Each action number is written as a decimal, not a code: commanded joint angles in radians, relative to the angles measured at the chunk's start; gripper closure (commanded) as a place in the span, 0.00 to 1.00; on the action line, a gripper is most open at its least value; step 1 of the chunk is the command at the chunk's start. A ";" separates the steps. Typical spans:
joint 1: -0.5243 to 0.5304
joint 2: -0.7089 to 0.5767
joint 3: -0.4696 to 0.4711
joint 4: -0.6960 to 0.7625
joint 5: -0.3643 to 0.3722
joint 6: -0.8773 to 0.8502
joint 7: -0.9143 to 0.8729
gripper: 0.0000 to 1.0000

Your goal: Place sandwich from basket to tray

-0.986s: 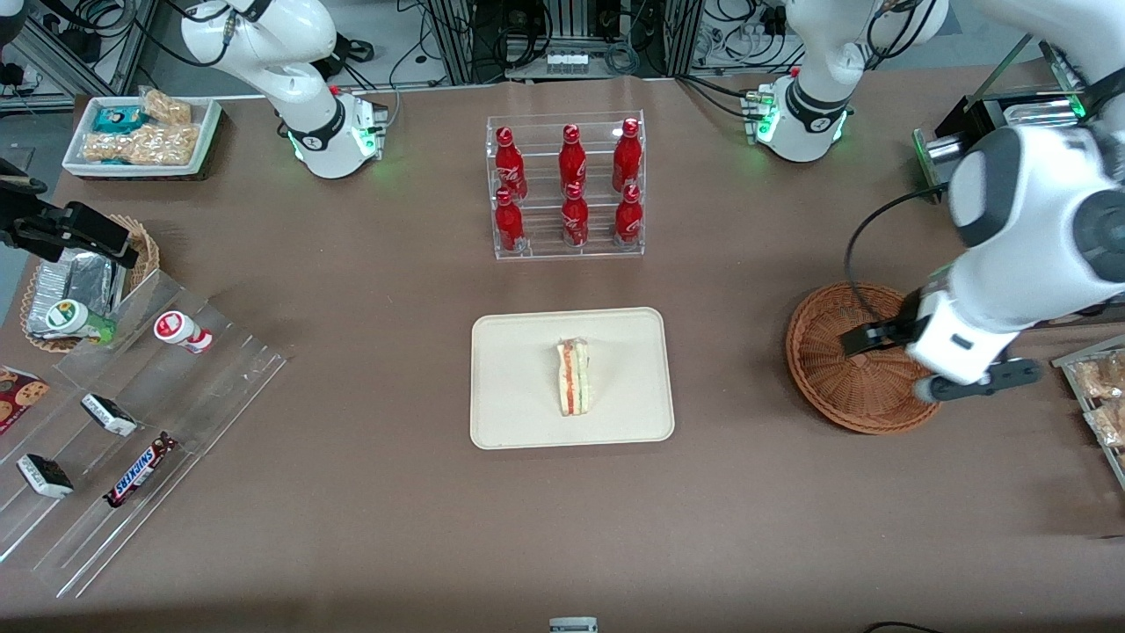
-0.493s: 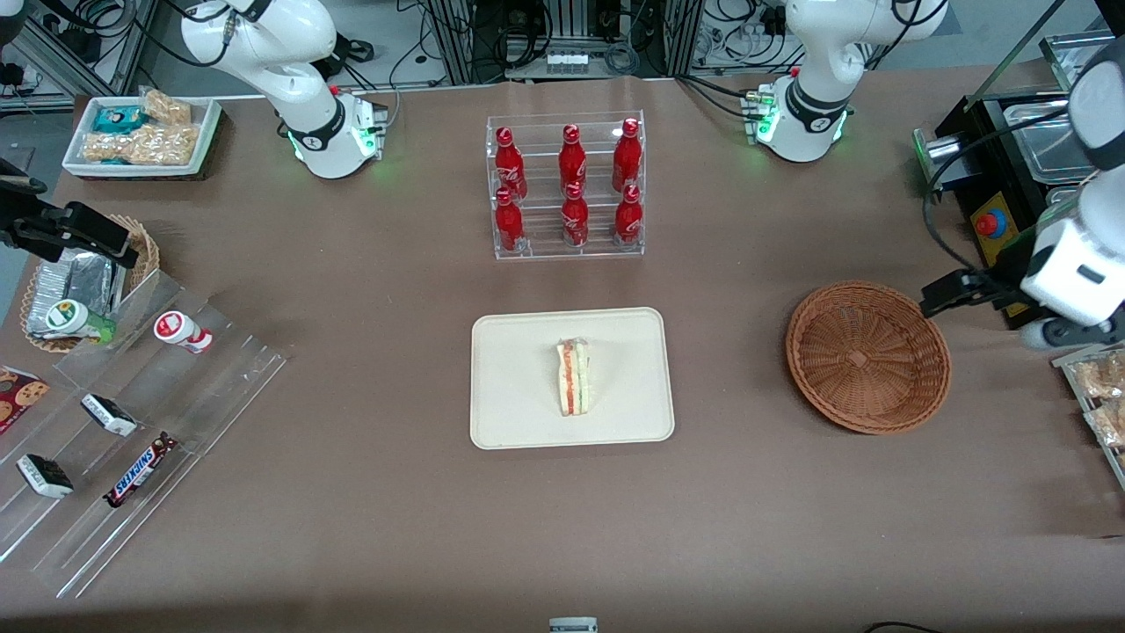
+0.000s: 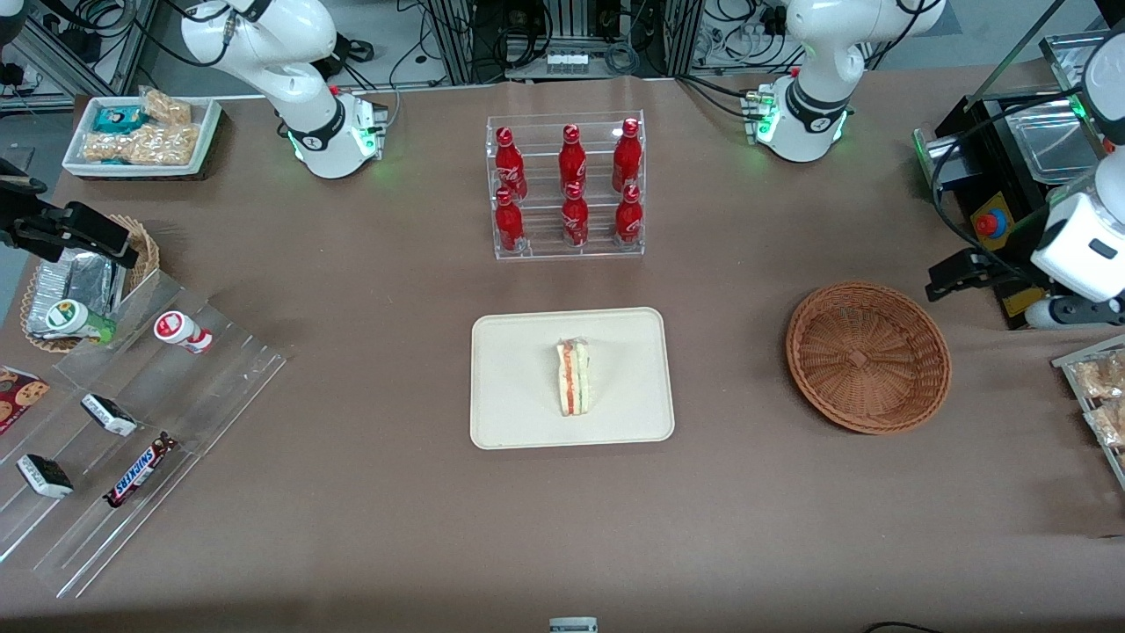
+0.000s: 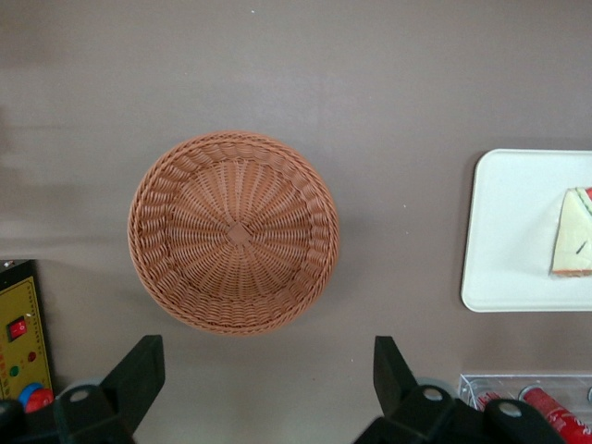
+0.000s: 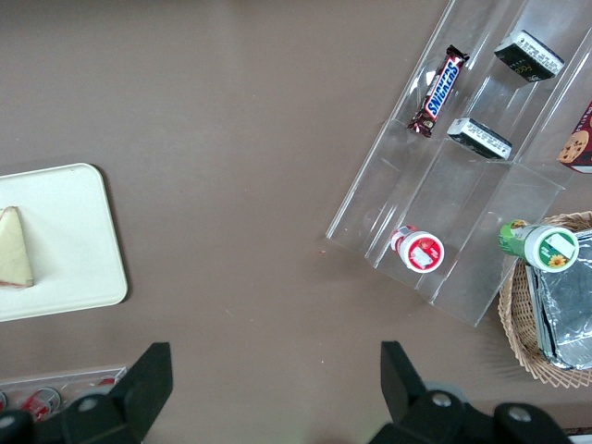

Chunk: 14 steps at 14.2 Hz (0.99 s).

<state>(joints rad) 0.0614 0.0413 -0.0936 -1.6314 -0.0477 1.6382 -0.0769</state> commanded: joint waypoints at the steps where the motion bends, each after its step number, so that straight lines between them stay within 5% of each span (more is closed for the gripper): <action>1: 0.012 -0.063 -0.020 -0.050 0.034 -0.015 0.017 0.00; 7: -0.113 -0.023 0.109 0.021 0.035 -0.004 0.141 0.00; 14: -0.124 -0.020 0.100 0.033 0.032 -0.017 0.172 0.00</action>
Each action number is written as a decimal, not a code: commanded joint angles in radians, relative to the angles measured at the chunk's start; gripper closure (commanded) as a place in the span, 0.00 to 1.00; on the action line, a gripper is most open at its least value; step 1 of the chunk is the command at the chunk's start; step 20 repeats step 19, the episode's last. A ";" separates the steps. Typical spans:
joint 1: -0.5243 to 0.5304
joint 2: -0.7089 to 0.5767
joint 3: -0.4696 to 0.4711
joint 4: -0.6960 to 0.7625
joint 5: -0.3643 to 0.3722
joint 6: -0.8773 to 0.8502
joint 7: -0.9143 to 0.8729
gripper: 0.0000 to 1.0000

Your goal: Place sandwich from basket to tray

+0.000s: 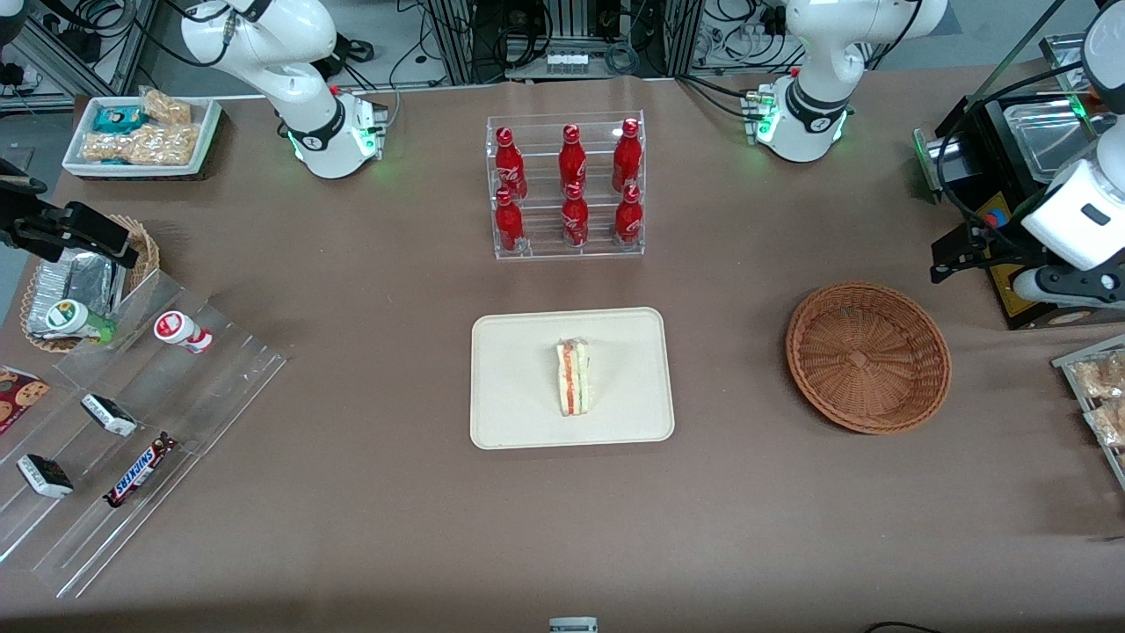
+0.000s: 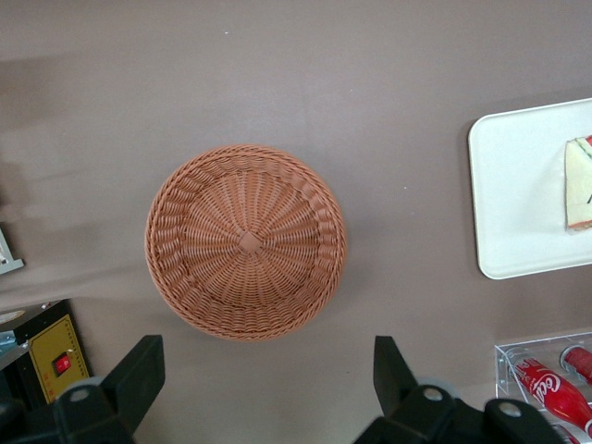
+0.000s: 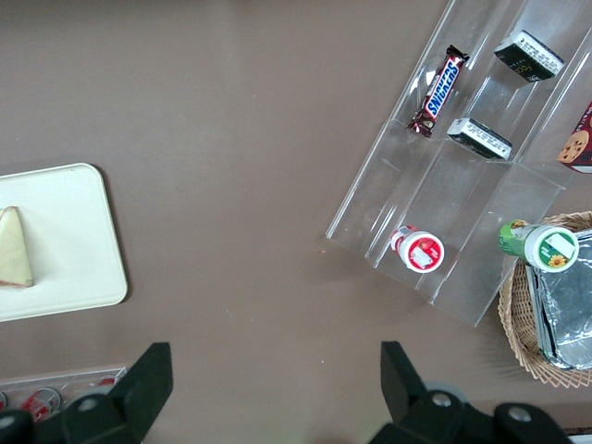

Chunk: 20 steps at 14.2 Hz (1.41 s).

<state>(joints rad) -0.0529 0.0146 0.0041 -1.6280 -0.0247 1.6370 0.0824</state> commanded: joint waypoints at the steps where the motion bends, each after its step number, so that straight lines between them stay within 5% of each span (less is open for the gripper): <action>1: -0.010 0.005 -0.001 0.030 0.008 -0.017 0.011 0.00; 20: -0.004 -0.008 -0.030 0.028 0.002 -0.063 -0.062 0.00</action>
